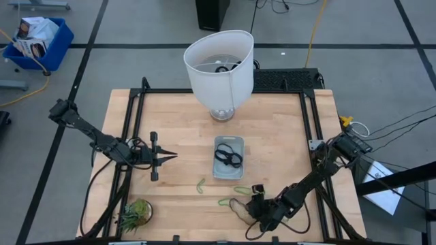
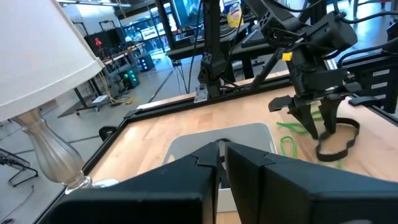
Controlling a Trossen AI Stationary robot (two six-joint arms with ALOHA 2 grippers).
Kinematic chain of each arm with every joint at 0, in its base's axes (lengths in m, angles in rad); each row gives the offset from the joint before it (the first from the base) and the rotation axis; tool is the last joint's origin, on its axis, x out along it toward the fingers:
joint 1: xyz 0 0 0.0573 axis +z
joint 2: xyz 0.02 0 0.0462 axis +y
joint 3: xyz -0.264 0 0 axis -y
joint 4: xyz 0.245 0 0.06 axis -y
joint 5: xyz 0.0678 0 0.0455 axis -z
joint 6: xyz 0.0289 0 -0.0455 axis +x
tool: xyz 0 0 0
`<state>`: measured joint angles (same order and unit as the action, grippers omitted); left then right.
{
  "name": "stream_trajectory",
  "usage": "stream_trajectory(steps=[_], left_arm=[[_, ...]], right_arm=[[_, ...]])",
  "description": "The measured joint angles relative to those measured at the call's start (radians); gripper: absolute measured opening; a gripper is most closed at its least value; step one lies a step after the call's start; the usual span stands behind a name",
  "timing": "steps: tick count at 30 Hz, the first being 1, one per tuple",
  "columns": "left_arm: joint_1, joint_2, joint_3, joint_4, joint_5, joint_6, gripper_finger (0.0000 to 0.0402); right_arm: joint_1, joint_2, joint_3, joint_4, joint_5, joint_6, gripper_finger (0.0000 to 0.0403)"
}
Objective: Pick and place rubber bands into bin
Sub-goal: Put the black rubber band into the gray bin
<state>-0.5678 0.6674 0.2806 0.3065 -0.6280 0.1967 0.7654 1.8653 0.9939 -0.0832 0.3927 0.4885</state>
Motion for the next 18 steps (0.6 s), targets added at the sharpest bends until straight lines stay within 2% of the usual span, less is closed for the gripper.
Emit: stream_trajectory(steps=[13,15,18], left_arm=[[0.000,0.000,0.000,-0.003,0.000,0.000,0.0035],[0.000,0.000,0.000,-0.004,0.000,0.000,0.0035],[0.000,0.000,0.000,-0.004,0.000,0.000,0.0035]], right_arm=[[0.000,-0.014,0.000,-0.057,-0.003,0.031,0.0136],[0.000,-0.014,0.000,-0.057,0.001,0.031,0.0119],[0.000,-0.013,-0.001,-0.060,0.035,0.024,0.0067]])
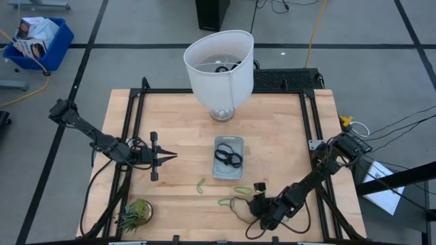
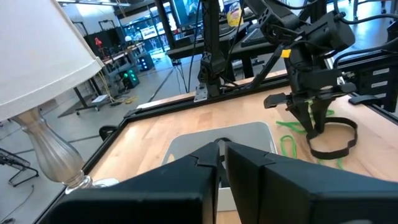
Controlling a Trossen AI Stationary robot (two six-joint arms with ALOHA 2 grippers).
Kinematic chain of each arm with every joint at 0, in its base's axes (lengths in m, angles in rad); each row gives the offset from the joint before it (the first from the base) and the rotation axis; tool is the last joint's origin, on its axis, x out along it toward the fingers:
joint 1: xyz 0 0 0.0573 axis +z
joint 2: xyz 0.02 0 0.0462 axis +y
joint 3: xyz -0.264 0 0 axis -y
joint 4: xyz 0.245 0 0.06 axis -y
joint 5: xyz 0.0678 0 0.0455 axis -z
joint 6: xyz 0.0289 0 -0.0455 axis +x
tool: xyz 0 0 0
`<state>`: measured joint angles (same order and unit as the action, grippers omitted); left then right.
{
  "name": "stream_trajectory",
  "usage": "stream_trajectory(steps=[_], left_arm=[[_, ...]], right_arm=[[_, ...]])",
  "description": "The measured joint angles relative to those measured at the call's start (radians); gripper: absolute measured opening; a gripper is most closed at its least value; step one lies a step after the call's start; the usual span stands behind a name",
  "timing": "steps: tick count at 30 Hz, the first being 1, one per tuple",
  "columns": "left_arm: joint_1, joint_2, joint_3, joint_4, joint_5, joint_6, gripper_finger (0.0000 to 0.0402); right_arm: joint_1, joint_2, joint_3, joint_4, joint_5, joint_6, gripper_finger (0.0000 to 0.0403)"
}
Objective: Pick and place rubber bands into bin
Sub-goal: Put the black rubber band into the gray bin
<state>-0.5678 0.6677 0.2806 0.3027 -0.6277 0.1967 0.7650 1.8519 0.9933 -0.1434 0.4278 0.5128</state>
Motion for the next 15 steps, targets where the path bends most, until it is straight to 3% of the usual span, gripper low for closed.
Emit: stream_trajectory(steps=[3,6,9,15], left_arm=[[0.000,0.000,0.000,0.000,0.000,-0.002,0.0035],[0.000,0.000,0.000,-0.001,0.000,-0.005,0.0035],[0.000,0.000,0.000,-0.010,0.000,-0.004,0.0035],[0.000,0.000,0.000,-0.019,0.000,0.001,0.0035]], right_arm=[[-0.001,-0.002,0.000,0.003,0.017,-0.020,0.0012],[-0.001,-0.032,-0.002,0.021,0.021,-0.073,0.0010],[-0.001,-0.115,-0.002,0.025,0.091,-0.183,0.0003],[-0.021,-0.401,-0.130,0.081,0.151,-0.379,0.0002]])
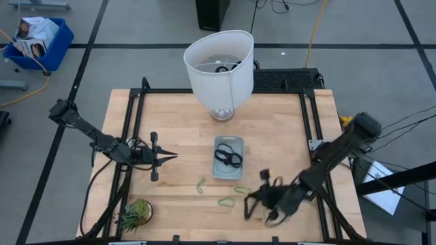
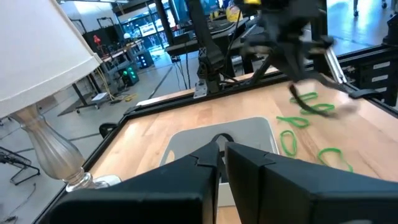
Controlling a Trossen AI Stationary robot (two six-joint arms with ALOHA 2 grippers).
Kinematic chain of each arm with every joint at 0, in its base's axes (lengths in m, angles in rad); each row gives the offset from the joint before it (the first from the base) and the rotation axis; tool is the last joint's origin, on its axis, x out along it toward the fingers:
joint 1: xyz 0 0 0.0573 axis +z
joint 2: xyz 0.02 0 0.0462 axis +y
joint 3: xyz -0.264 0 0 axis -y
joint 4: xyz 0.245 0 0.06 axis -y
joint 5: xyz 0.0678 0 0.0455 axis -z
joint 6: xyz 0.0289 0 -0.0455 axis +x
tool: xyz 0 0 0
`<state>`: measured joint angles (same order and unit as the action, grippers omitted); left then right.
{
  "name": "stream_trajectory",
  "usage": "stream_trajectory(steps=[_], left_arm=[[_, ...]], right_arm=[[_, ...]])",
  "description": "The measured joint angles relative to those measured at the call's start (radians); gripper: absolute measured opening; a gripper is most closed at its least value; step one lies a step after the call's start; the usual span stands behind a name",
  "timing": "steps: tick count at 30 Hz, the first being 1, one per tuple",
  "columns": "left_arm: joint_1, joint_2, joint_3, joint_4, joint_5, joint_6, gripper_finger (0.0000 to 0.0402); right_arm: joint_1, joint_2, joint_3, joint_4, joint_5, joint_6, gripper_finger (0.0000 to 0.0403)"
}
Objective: Pick and place rubber bands into bin
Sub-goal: Put the black rubber band into the gray bin
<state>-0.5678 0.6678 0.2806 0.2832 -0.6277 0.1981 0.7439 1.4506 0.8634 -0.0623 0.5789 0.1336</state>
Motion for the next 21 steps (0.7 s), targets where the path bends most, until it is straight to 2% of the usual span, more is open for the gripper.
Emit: stream_trajectory(steps=[6,11,15,21], left_arm=[[0.000,0.000,0.000,-0.003,0.000,0.002,0.0035],[0.000,0.000,0.000,-0.004,0.000,0.008,0.0035],[0.000,0.000,0.000,-0.005,0.000,0.013,0.0035],[0.000,0.000,0.000,-0.004,0.000,0.017,0.0035]], right_arm=[[-0.019,-0.358,-0.321,0.208,0.055,-0.056,0.0001],[-0.019,-0.585,-0.595,0.508,0.067,-0.113,0.0001],[-0.025,-0.671,-0.711,0.634,0.098,-0.131,0.0001],[-0.058,-0.684,-0.734,0.636,0.101,-0.154,0.0001]])
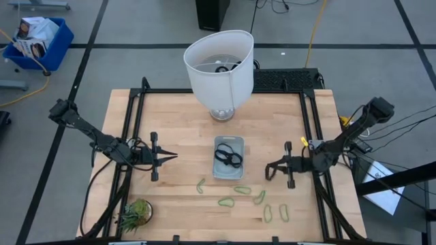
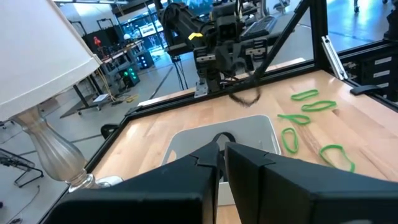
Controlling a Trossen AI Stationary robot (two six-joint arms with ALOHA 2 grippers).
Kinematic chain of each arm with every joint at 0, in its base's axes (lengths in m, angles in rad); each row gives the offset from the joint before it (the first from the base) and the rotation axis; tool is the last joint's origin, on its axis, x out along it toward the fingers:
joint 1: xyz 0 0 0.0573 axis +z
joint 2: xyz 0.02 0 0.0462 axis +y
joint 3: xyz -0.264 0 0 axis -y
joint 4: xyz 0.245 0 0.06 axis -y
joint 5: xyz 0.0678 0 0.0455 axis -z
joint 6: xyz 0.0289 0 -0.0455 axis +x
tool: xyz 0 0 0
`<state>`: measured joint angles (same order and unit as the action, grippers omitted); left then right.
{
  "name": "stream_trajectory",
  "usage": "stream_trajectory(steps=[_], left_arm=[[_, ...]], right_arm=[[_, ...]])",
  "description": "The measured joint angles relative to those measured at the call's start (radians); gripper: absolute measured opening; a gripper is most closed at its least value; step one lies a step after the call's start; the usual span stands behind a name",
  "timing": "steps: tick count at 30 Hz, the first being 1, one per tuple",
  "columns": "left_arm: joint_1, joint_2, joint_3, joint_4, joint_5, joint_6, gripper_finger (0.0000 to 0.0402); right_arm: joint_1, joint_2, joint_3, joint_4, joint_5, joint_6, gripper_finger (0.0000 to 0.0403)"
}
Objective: Pick and place rubber bands into bin
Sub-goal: Put the black rubber band into the gray bin
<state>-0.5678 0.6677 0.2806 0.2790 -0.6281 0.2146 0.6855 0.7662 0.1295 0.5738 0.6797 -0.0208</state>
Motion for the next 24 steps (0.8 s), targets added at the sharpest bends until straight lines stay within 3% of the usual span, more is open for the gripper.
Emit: stream_trajectory(steps=[5,10,24], left_arm=[[0.000,0.000,0.000,0.000,0.000,0.000,0.0035],[0.000,0.000,0.000,0.001,0.000,0.002,0.0035],[0.000,0.000,0.000,0.009,-0.001,0.020,0.0035]], right_arm=[[-0.057,0.001,0.000,0.057,-0.004,0.003,0.0000],[-0.135,0.033,0.033,0.094,-0.126,-0.003,0.0000],[-0.390,0.358,0.376,-0.009,-0.397,-0.094,0.0000]])
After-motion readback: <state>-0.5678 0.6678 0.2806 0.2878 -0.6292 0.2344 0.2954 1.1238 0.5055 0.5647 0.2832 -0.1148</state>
